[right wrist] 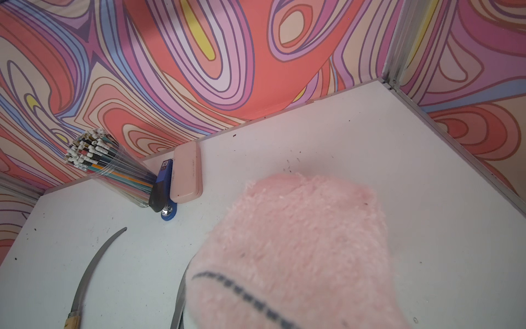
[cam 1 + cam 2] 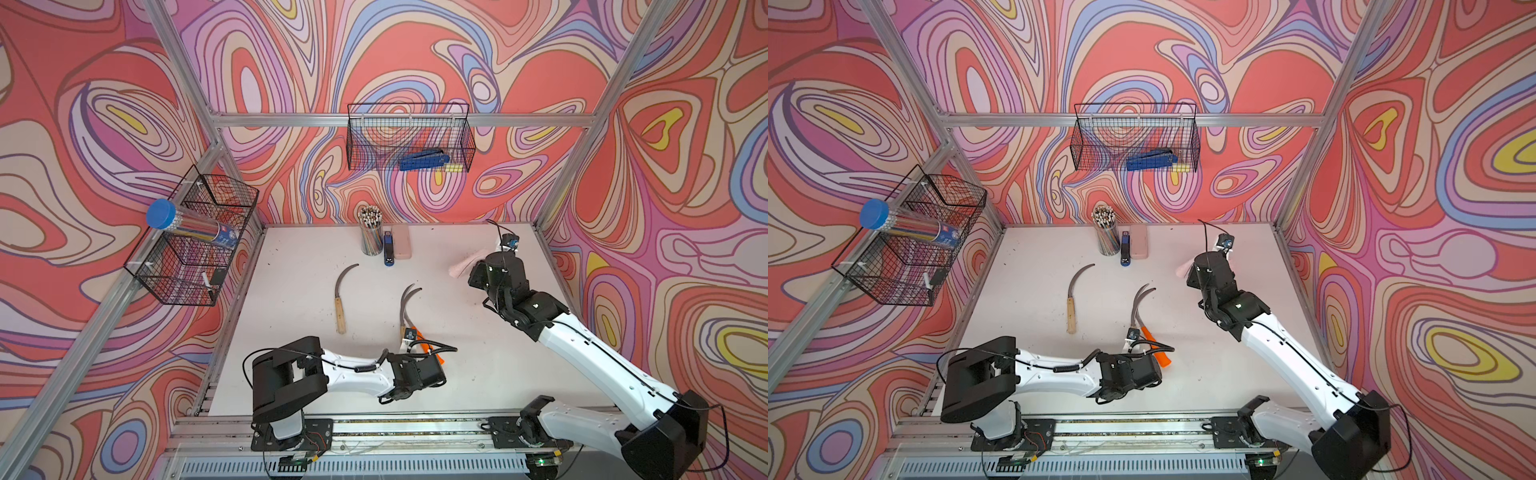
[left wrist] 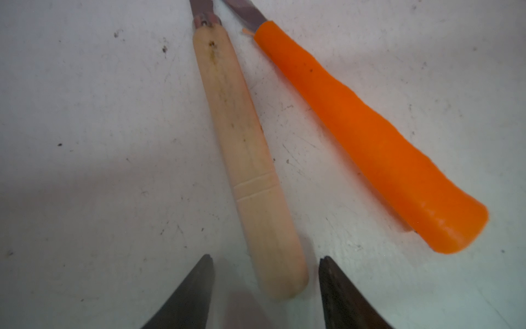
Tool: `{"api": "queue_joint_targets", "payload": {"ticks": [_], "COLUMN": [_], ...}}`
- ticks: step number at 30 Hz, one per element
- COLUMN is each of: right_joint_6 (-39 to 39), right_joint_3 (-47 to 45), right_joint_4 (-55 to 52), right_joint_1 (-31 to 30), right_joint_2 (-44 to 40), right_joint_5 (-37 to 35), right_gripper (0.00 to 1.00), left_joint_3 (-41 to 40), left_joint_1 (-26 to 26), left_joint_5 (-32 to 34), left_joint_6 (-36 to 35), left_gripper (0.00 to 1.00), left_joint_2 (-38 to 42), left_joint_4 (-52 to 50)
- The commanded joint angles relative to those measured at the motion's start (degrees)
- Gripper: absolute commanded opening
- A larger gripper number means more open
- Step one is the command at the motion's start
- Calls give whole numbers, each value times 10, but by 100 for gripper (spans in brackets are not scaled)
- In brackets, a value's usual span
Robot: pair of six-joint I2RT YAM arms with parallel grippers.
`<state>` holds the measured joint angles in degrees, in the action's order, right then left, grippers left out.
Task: Wipe small sickles with rags
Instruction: Pick up the small sickle from the center of the board.
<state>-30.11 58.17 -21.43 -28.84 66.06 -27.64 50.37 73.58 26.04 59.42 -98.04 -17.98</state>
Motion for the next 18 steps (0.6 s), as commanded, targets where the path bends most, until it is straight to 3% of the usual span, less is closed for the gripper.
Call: {"api": "queue_joint_targets", "payload": {"ticks": [1,7,18], "right_joint_6": [-4,-4,-5], "right_joint_3": [10,9,10], "right_joint_4": [3,5,6], "right_joint_1": [1,2,1], "right_joint_2": [-12,-4,9], "right_joint_5": [-1,-10,-8], "right_gripper": [0,0,0], "left_joint_3": [-13,-31,-68], "left_joint_1": [2,1,-7], "left_joint_5": [42,71,85], "left_joint_6": [23,15,-13], "left_gripper": [59,46,45], "left_joint_2": [2,15,47], "left_joint_4": [-26,-29,15]}}
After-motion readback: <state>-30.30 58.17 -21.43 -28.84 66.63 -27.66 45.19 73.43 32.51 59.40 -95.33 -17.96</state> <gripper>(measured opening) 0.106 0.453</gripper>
